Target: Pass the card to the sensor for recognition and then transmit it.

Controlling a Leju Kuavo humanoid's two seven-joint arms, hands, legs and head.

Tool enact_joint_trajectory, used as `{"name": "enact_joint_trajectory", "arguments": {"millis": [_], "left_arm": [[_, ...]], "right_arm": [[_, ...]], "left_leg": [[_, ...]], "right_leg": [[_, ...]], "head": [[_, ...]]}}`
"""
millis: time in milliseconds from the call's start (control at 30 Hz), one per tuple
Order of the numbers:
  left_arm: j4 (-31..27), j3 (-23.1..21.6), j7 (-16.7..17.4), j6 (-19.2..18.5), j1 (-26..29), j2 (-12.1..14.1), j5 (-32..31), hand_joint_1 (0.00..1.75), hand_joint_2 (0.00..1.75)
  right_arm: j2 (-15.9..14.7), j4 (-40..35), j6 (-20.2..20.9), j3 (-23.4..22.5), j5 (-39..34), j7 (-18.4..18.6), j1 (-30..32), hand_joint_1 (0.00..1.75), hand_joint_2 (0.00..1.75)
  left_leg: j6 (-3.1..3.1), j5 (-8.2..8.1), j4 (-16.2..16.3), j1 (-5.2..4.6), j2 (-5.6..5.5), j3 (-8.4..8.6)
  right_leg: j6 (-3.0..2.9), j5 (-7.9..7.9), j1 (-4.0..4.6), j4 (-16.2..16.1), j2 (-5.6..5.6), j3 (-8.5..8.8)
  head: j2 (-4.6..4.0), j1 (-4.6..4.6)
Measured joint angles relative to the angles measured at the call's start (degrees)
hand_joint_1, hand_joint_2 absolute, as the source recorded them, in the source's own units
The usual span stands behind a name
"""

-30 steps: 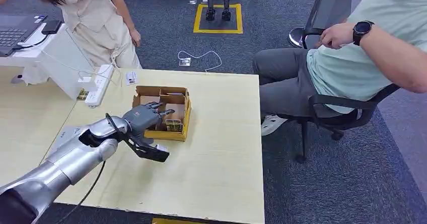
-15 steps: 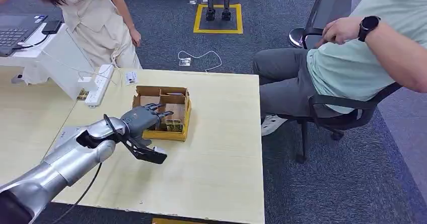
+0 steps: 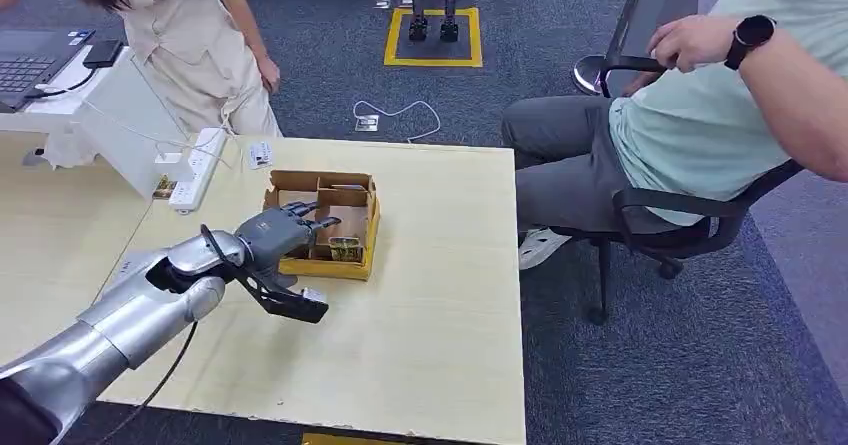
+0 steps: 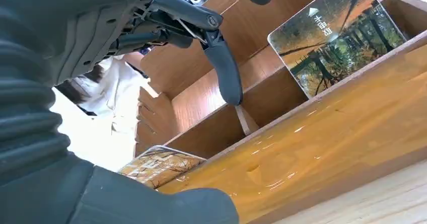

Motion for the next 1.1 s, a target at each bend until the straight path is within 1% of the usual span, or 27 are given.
{"name": "enact_joint_trajectory", "arguments": {"millis": [133,267,433,633,700,900,1100], "left_arm": [[-1.27,0.31,-0.18,-0.53,-0.44,0.68,2.39,0.00,1.75],[-3.04,1.03,0.11,-0.83,-2.25,1.73,4.00,0.00,1.75],[-4.50,1.99,0.13,-1.68,-4.51,2.71,4.46,0.00,1.75],[-5.27,2.38,0.37,-1.77,-5.50,3.26,4.57,0.00,1.75],[-5.27,2.45,1.28,-1.38,-5.78,3.23,3.98,0.00,1.75],[-5.07,2.84,2.23,0.18,-5.96,3.08,2.58,0.00,1.75],[-3.12,2.93,2.80,2.23,-5.82,2.62,-0.15,0.00,1.75]], "right_arm": [[0.00,0.00,0.00,-0.18,0.00,0.00,0.01,0.00,1.75],[0.00,0.00,-0.04,-0.57,-0.15,0.00,0.03,0.00,1.75],[0.00,0.00,-0.09,-0.87,-0.18,0.00,0.05,0.00,1.75],[0.00,0.00,-0.11,-0.96,-0.15,0.00,0.03,0.00,1.75],[0.00,0.00,-0.13,-1.00,-0.15,0.00,0.03,0.00,1.75],[0.02,0.00,-0.15,-1.14,0.02,0.00,0.04,0.00,1.75],[0.02,0.00,-0.15,-1.16,0.13,0.00,0.02,0.00,1.75]], "left_leg": [[0.00,0.00,0.01,0.00,0.00,0.00],[0.00,0.00,0.01,0.00,0.00,0.00],[0.00,0.00,0.01,0.00,0.01,0.00],[0.00,0.00,0.01,0.00,0.00,0.00],[0.00,0.00,0.01,0.00,0.00,0.00],[0.00,0.00,0.01,0.00,0.00,0.00],[0.00,0.00,0.01,0.00,0.00,0.00]], "right_leg": [[0.00,0.00,0.00,0.00,0.00,-0.01],[0.00,0.00,0.01,0.00,0.00,0.00],[0.00,0.01,0.01,0.00,0.01,0.00],[0.01,0.01,0.00,0.00,0.00,0.00],[0.01,0.01,0.00,0.00,0.01,0.00],[0.01,0.01,0.00,0.00,0.01,0.00],[0.01,0.01,0.00,0.00,0.01,0.00]], "head": [[0.00,0.00],[0.00,-0.02],[0.00,0.00],[0.00,0.00],[0.00,0.00],[0.00,0.00],[0.00,0.00]]}}
